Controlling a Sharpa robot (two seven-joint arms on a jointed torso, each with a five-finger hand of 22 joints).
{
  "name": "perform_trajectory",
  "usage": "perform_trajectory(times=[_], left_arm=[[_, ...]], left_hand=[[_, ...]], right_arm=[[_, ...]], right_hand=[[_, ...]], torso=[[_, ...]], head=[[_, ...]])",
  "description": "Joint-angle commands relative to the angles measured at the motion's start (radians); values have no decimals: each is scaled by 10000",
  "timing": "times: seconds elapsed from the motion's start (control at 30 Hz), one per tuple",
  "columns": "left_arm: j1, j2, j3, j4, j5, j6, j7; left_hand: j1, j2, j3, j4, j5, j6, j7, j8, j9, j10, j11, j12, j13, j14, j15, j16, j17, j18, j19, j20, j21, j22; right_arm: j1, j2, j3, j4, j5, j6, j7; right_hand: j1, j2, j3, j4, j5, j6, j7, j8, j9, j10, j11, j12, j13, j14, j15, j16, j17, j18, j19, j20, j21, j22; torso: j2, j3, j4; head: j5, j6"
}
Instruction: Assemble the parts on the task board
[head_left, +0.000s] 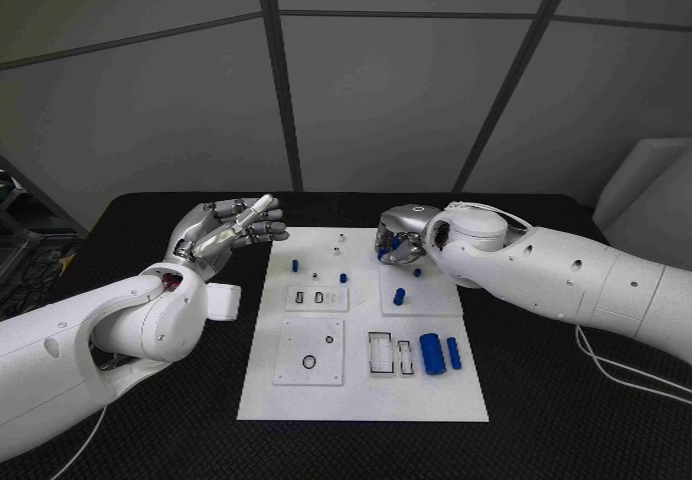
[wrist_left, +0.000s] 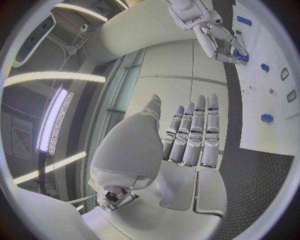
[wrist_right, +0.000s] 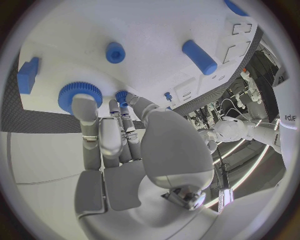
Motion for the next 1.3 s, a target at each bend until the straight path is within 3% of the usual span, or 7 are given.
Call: perform_trajectory(times=[0.03, 0.23, 0.37, 0.7, 0.93, 1.07, 1.3], left_arm=[[14, 3, 7, -2, -31, 151, -6], [14, 5, 7, -13, -31, 195, -24], [14, 4, 7, -13, -31, 209, -31], [14, -24, 7, 6, -31, 217, -71], [15, -44, 7, 16, -31, 224, -78], [16, -30, 7, 8, -31, 228, -80], [18, 23, 7, -11, -31, 246, -88]], left_hand=[[0, 90, -31, -12, -52, -29, 55, -40, -12, -60, 36, -48, -13, -51, 1, -61, 12, -100, 77, -6, -42, -12], [154, 226, 100, -147, -13, -49, 78, -125, -11, -89, 52, -143, -12, -21, 5, -167, 73, -100, 152, -12, -45, -29], [166, 228, 114, -160, -7, -51, 79, -133, -11, -91, 53, -150, -12, -17, 5, -177, 78, -100, 160, -13, -45, -30], [140, 205, 102, -161, -9, -53, 84, -145, -11, -91, 57, -162, -11, -11, 7, -192, 88, -101, 172, -13, -44, -32], [92, 166, 80, -159, -12, -61, 89, -168, -11, -106, 64, -188, -13, -4, 11, -220, 104, -103, 184, -11, -49, -38], [92, 166, 80, -159, -12, -61, 89, -168, -11, -106, 64, -188, -13, -4, 11, -220, 104, -103, 184, -11, -49, -38], [92, 166, 80, -159, -12, -61, 89, -168, -11, -106, 64, -188, -13, -4, 11, -220, 104, -103, 184, -11, -49, -38]], right_arm=[[21, 36, 5, -62, 39, 312, 40], [21, 92, 3, -145, 45, 431, 31], [21, 89, 3, -114, 48, 228, 71], [20, -72, 5, 241, 236, -1470, -5], [45, 25, 8, 237, 380, -2782, -119], [93, 279, 9, 15, 455, -2986, -94], [121, 866, 8, -489, 532, -2803, 22]], right_hand=[[60, 11, 123, -7, -26, 75, 21, 18, 5, 54, -1, -29, 6, 444, -42, 60, 25, -192, -2, -14, 85, 32], [105, -61, 245, -40, -24, 71, 45, -2, -2, 63, 9, -47, 3, 438, -38, 103, 47, -196, -25, -14, 153, 96], [187, -69, 416, -81, -30, 186, 51, 43, 18, 202, -7, -6, 22, 433, -50, 156, 76, -209, -28, -15, 273, 231], [240, -121, 645, -125, -40, 383, 61, 120, 47, 449, -48, 17, 34, 433, -92, 253, 138, -280, 95, -28, 657, 739], [278, -140, 779, -156, -25, 447, 69, 136, 53, 516, -51, 0, 31, 432, -105, 310, 179, -293, 106, -22, 759, 844], [282, -156, 795, -165, -24, 449, 69, 133, 52, 515, -53, -9, 28, 430, -105, 313, 177, -295, 104, -19, 771, 856], [242, -176, 819, -143, -40, 437, 82, 119, 46, 493, -38, -35, 20, 423, -98, 311, 156, -292, 86, -12, 776, 847]], torso=[[6, 0, -5], [10, -8, -1], [14, -5, -3], [16, -12, -7], [21, -12, 6], [39, -7, 21], [52, -15, 45]], head=[[6, -24], [-3, -55], [-10, -65], [-37, 1], [-28, 67], [-21, 72], [-27, 64]])
